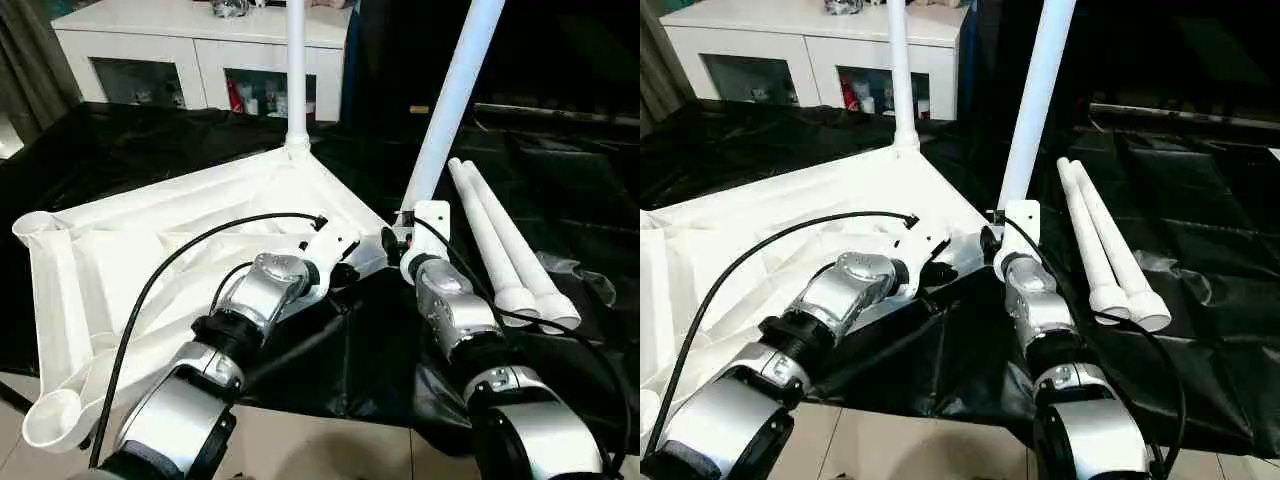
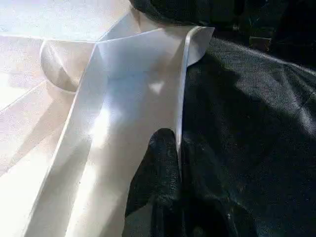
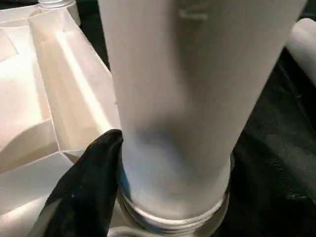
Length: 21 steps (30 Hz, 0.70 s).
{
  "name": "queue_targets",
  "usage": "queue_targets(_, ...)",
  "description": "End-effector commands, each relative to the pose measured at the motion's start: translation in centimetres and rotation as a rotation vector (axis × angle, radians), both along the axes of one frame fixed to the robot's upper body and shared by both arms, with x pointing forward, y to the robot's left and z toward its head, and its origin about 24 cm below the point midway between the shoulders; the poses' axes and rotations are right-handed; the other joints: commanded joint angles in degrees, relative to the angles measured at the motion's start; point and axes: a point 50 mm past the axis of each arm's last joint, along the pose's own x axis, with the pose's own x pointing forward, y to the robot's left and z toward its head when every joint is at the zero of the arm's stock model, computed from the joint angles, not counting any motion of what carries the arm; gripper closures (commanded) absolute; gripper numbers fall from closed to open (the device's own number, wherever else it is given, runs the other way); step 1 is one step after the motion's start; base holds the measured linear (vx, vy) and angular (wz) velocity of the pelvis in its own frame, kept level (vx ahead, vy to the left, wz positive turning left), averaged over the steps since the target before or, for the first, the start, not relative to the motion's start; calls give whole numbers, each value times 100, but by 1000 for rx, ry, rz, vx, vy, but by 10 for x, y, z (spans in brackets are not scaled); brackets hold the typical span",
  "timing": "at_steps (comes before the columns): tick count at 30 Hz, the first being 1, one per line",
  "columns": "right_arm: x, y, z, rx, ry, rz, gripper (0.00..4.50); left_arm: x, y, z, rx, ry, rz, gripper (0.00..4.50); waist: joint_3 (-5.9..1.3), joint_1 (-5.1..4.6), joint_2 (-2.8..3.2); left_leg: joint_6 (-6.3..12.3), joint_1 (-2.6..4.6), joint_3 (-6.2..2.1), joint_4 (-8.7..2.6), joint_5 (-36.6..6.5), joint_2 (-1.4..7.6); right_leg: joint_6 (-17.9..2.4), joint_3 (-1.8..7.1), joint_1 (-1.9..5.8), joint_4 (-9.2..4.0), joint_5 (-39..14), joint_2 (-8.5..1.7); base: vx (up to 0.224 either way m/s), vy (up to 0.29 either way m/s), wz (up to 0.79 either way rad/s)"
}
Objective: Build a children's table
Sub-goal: Rotate leg to tighten
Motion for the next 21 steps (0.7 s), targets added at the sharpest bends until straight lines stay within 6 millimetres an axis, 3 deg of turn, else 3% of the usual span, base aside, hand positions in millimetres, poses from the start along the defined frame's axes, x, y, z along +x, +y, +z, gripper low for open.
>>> queue_targets(1,-9,36,-8,92,32,137,101,15,16,10,41,-109,168,450,-372,-37,-46,331,-2,27,-419,-1390,42,-157,213,285,-524,-2873,-363,0,0,0)
queue_targets(2,-7,34,-5,90,13,148,95,14,16,11,39,-120,138,450,-366,-55,-45,330,-55,7,-433,-1425,41,-114,192,315,-506,-2889,-351,0,0,0)
queue_targets(3,-5,26,1,55,-31,169,85,11,16,13,29,-141,68,450,-377,-120,-66,303,-174,-31,-451,-1386,34,8,147,423,-486,-2911,-350,0,0,0)
queue_targets(4,-5,25,1,52,-34,172,76,10,16,13,26,-143,59,450,-396,-127,-44,292,-188,-50,-451,-1310,45,41,158,441,-490,-2839,-374,0,0,0)
queue_targets(6,-4,17,5,25,-62,193,59,6,15,14,3,-158,-5,450,-408,-134,-52,337,-109,-32,-423,-1107,72,-148,213,355,-473,-2485,-386,0,0,0)
queue_targets(7,-3,0,11,-34,-106,215,51,0,16,15,-33,-164,-74,450,-404,-108,-70,387,-33,17,-403,-1053,63,-370,245,287,-456,-2409,-375,0,0,0)
queue_targets(9,-4,-12,14,-56,-128,242,41,-4,20,14,-43,-162,-120,450,-407,-63,-81,462,-81,27,-416,-843,88,-527,285,333,-383,-2231,-380,0,0,0)
queue_targets(11,-6,-26,18,-59,-147,295,41,-9,25,12,-37,-166,-172,450,-423,8,-45,566,-58,57,-396,-677,106,-679,344,282,-318,-1909,-366,25,-9,3)
queue_targets(12,-11,-35,23,-82,-164,384,41,-13,30,11,-45,-163,-207,450,-445,37,-41,573,-129,39,-391,-469,104,-759,361,343,-224,-1596,-361,0,0,0)
queue_targets(13,-11,-36,23,-83,-164,387,41,-13,30,11,-45,-163,-207,450,-445,67,-54,602,-128,42,-380,-412,107,-788,369,336,-211,-1440,-352,0,0,0)
queue_targets(14,-19,-42,28,-91,-171,500,41,-18,34,11,-53,-158,-251,450,-451,76,-22,665,-119,49,-367,-333,113,-896,385,325,-160,-1169,-342,0,0,0)
queue_targets(15,-19,-42,28,-91,-171,505,41,-18,34,11,-53,-158,-253,450,-455,89,-37,709,-127,43,-367,-295,117,-916,384,353,-145,-1060,-337,0,0,0)
queue_targets(17,-34,-48,34,-100,-162,693,41,-24,40,13,-59,-150,-318,450,-473,123,-33,884,-149,47,-336,-153,109,-994,401,358,-92,-759,-337,0,0,0)
queue_targets(19,-39,-49,35,-92,-149,748,41,-26,41,13,-56,-147,-334,450,-458,120,-30,943,-162,52,-334,-196,115,-995,395,345,-114,-865,-333,0,0,0)
queue_targets(20,-49,-52,36,-73,-108,862,21,-29,45,15,-52,-143,-371,450,-441,112,-26,883,-159,66,-344,-369,97,-911,375,343,-173,-1225,-322,0,0,0)
queue_targets(21,-49,-52,36,-73,-108,862,10,-29,45,15,-52,-143,-371,450,-431,106,-14,844,-160,63,-348,-457,90,-868,367,348,-188,-1398,-312,0,0,0)
